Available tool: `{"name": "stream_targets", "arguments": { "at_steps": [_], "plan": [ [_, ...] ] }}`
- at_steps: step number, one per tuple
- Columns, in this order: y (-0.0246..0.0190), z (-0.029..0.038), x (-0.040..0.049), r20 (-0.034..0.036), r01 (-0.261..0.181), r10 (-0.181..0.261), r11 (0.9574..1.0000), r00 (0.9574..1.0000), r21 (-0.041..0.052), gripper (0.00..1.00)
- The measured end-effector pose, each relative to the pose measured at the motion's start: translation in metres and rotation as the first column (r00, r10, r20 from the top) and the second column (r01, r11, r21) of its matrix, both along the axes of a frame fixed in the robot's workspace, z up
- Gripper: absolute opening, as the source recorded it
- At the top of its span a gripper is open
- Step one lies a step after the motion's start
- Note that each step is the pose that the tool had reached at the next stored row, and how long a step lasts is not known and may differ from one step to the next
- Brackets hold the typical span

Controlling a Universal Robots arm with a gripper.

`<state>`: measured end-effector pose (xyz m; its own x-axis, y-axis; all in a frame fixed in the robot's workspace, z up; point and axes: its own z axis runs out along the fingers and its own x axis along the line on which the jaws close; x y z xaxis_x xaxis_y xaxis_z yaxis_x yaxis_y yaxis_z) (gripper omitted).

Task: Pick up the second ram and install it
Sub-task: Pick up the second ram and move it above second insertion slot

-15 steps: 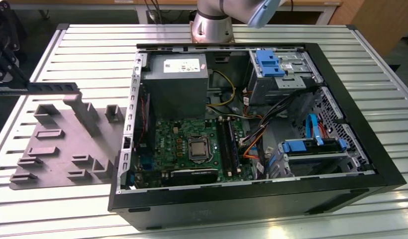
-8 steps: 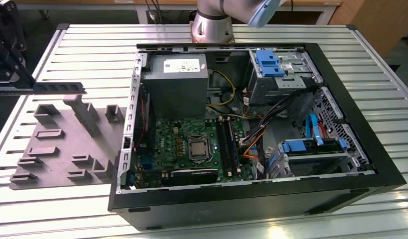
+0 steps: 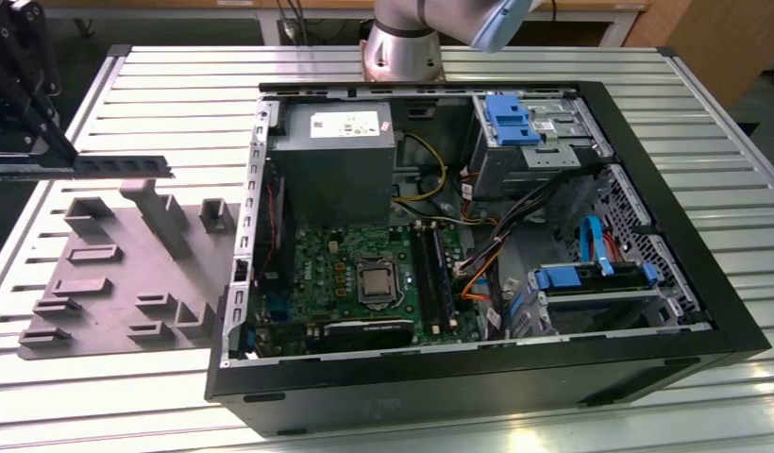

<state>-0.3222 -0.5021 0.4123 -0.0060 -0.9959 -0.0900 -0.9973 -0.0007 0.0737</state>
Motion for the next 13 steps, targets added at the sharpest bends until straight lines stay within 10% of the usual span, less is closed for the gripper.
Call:
{"name": "stream_targets", "arguments": {
  "at_steps": [13],
  "plan": [
    [0.0000, 0.0000, 0.0151, 0.0000, 0.000, 0.000, 1.0000, 1.0000, 0.0000, 0.11]
  ]
}}
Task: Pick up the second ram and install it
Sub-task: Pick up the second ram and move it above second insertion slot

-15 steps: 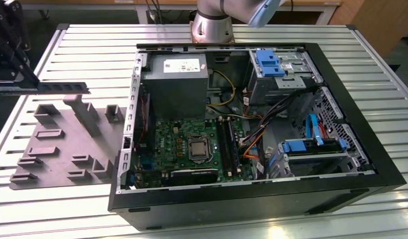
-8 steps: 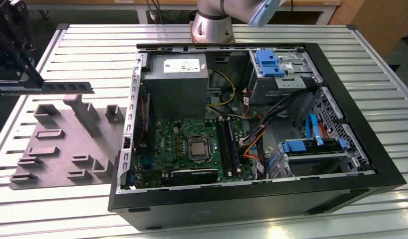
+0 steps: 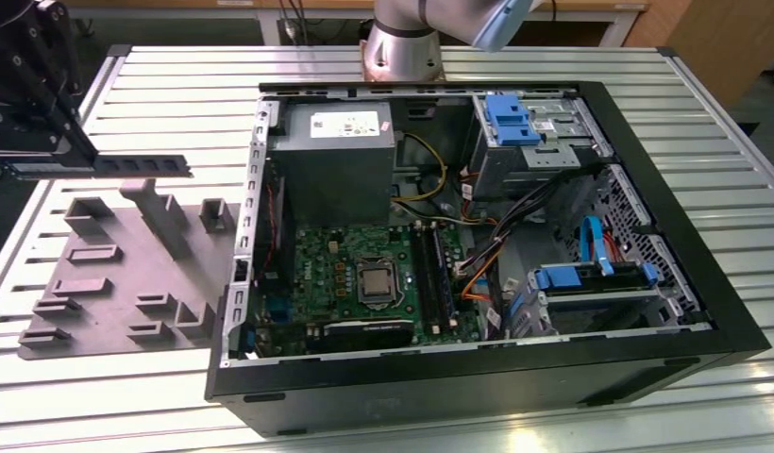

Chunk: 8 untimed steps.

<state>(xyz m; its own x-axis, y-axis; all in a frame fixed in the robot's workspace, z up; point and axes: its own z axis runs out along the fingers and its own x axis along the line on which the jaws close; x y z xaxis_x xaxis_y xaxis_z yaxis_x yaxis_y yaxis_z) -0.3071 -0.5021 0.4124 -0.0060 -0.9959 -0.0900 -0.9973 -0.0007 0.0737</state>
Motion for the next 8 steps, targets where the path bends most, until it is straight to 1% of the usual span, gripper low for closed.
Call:
{"name": "stream_targets", "arguments": {
  "at_steps": [8],
  "plan": [
    [0.0000, 0.0000, 0.0099, 0.0000, 0.000, 0.000, 1.0000, 1.0000, 0.0000, 0.11]
  ]
}}
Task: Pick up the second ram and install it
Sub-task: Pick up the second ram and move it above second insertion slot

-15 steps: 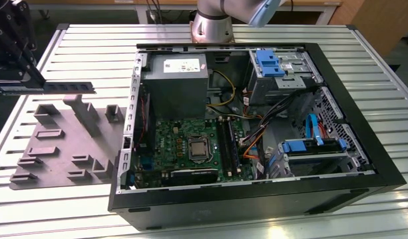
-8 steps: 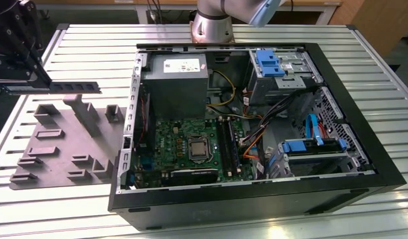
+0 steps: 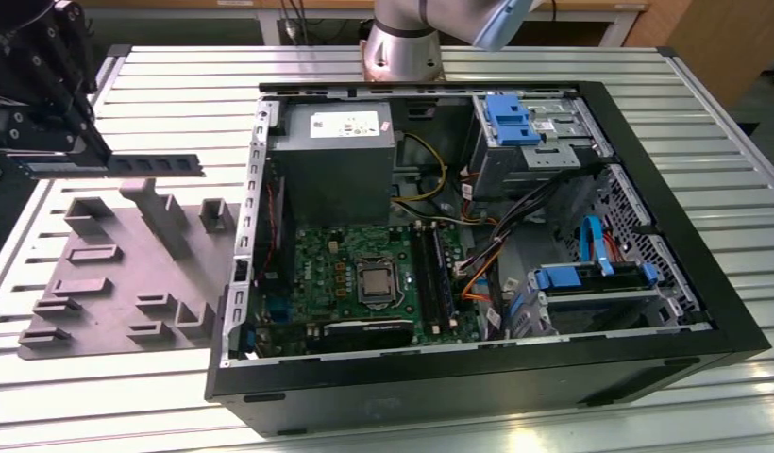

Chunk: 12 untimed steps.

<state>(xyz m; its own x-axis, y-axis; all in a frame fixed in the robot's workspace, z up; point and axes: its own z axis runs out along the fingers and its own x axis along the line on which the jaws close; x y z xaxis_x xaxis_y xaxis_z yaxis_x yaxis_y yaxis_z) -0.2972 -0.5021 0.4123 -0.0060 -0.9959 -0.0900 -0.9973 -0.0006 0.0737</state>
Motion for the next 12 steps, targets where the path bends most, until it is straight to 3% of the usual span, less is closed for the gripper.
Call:
{"name": "stream_targets", "arguments": {
  "at_steps": [12],
  "plan": [
    [0.0000, 0.0000, 0.0124, 0.0000, 0.000, 0.000, 1.0000, 1.0000, 0.0000, 0.11]
  ]
}}
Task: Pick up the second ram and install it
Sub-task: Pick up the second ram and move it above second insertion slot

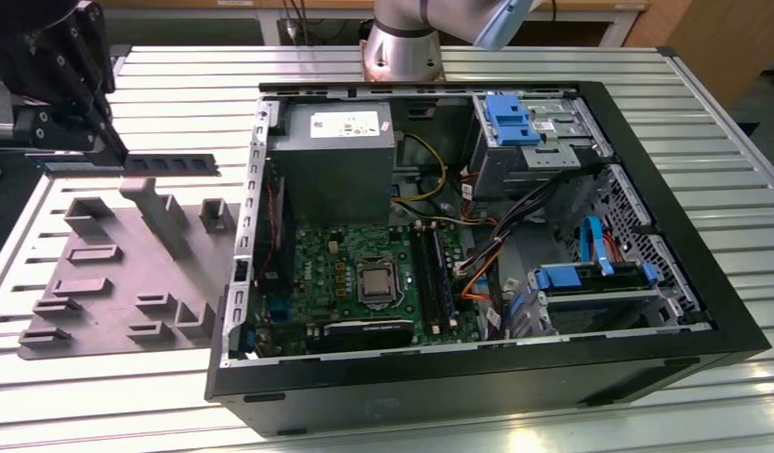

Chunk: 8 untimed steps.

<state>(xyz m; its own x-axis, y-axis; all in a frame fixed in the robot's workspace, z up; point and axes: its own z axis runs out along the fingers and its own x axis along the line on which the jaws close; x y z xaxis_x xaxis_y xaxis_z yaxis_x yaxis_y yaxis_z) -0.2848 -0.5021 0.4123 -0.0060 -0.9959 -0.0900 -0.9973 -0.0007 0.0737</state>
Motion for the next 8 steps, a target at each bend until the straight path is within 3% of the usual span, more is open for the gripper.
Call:
{"name": "stream_targets", "arguments": {
  "at_steps": [8],
  "plan": [
    [0.0000, 0.0000, 0.0090, 0.0000, 0.000, 0.000, 1.0000, 1.0000, 0.0000, 0.11]
  ]
}}
